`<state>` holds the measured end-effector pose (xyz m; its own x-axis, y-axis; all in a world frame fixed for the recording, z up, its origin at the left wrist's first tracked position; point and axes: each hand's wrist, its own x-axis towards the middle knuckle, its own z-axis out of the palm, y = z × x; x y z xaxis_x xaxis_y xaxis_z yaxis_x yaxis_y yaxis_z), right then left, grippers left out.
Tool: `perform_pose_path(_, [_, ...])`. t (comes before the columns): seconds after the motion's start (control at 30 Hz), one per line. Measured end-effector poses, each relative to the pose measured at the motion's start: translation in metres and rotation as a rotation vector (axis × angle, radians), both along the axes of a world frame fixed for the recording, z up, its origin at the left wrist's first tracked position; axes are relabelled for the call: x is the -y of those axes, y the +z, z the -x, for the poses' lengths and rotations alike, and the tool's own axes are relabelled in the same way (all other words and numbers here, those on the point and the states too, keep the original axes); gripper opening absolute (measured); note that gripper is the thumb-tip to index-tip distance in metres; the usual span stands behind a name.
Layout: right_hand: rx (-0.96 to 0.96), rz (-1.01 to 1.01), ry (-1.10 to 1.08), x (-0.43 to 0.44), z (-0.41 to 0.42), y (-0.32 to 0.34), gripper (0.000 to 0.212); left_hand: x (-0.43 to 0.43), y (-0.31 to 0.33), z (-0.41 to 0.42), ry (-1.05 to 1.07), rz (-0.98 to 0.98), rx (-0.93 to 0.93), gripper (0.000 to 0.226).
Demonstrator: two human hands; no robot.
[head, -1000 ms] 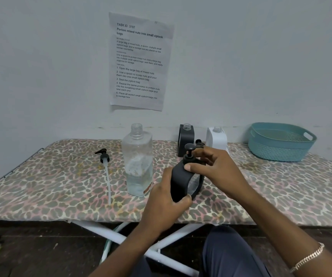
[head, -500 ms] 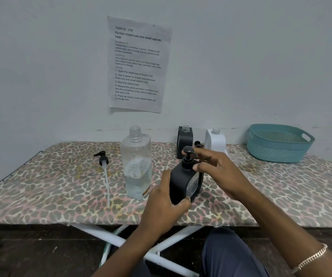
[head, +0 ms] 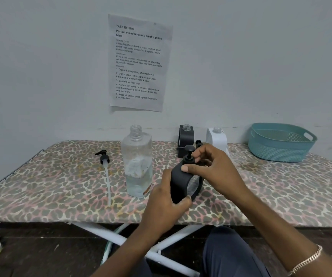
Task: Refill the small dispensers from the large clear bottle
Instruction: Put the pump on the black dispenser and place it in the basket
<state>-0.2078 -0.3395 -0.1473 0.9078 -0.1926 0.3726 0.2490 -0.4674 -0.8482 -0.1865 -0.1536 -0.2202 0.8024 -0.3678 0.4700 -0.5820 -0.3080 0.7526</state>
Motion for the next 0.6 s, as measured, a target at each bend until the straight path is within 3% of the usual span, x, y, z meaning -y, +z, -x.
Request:
perform_pose_path(0.3, [-0.089, -0.031, 0.240, 0.007, 0.008, 0.012, 0.045, 0.000, 0.001, 0.000, -0.008, 0.007, 0.017, 0.053])
perform_pose_path(0.6, [-0.037, -0.045, 0.123, 0.003, 0.006, 0.006, 0.032, 0.000, 0.002, 0.001, -0.008, 0.002, 0.002, 0.053])
